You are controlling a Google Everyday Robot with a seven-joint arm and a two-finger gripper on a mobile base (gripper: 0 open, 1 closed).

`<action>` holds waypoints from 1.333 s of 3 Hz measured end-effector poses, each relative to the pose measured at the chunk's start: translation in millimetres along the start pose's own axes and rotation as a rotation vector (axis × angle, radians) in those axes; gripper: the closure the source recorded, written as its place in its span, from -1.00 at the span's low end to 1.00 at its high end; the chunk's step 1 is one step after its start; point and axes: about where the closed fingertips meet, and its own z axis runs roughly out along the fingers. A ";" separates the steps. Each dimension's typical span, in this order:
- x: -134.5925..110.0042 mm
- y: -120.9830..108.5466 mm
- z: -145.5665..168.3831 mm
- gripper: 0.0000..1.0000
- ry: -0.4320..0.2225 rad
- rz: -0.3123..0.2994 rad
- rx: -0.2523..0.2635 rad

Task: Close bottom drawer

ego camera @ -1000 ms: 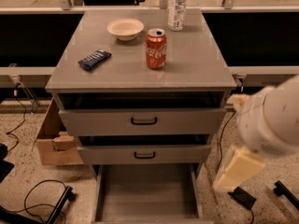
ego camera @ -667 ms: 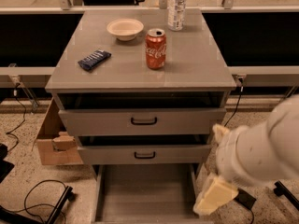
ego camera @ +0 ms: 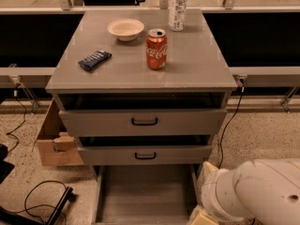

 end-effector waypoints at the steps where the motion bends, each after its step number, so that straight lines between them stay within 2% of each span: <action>1: 0.0 -0.3 -1.2 -1.00 0.000 -0.003 0.003; 2: 2.9 13.8 25.3 -1.00 0.027 0.002 -0.042; 3: 25.7 41.3 81.2 -0.70 0.064 0.049 -0.124; 4: 61.9 70.2 144.5 -0.24 0.087 0.134 -0.214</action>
Offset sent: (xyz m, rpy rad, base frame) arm -0.0193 0.0319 -0.0885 -0.0234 0.1654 0.0210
